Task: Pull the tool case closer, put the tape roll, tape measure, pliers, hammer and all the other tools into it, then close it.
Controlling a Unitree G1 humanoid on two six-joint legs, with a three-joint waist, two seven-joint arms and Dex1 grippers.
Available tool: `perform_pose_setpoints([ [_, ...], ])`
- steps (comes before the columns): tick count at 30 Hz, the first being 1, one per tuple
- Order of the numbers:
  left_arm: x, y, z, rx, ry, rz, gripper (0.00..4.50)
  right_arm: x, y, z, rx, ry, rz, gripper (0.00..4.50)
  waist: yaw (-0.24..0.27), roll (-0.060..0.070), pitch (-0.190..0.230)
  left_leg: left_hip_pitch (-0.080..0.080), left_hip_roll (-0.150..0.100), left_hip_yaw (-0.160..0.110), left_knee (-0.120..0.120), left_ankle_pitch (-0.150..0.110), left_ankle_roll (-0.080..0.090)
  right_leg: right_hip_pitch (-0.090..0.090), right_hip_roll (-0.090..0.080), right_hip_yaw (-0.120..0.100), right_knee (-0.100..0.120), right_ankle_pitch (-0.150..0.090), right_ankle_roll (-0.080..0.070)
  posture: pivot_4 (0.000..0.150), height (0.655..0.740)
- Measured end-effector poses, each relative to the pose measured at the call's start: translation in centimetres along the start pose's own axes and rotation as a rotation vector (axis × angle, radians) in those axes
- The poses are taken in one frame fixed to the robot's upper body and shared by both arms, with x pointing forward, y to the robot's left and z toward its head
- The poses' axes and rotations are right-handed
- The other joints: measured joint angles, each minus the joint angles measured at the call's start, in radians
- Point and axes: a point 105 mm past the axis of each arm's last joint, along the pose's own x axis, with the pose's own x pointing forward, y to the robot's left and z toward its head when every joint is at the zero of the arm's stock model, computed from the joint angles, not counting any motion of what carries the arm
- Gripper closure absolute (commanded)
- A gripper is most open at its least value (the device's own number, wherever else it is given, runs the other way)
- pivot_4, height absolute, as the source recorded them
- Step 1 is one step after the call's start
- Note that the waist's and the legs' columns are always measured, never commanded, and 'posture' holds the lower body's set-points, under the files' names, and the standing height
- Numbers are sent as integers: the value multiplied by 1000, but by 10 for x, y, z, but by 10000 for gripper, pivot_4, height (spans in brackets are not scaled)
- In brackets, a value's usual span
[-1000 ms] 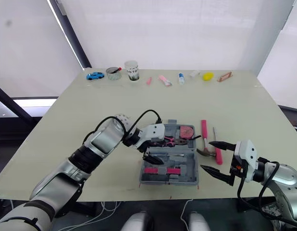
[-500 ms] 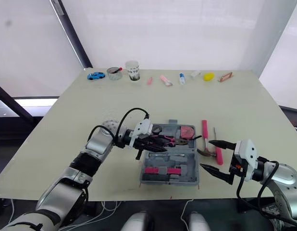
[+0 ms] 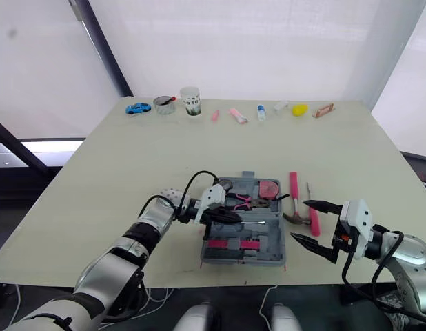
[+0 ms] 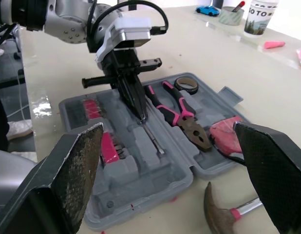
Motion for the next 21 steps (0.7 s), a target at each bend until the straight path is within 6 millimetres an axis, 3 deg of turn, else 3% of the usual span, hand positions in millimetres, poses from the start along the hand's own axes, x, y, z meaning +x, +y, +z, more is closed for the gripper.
perform_pose_setpoints([
  [13,-1,-4,-9,49,24,19,44920,-4,2,-5,10,9,-21,0,-7,1,-7,3,0,0,0,0,0,1,0,0,1,0,-1,1500,7400],
  [18,-2,1,-4,-45,-74,100,44920,-5,-5,-4,16,-17,-85,0,-4,0,-7,2,0,0,0,0,0,1,0,0,1,0,-1,1500,7400],
  [21,-18,15,4,-101,-161,215,44920,-8,-12,-3,28,-44,-162,0,-5,-1,-5,1,1,0,0,0,0,0,0,0,1,0,0,1500,7400],
])
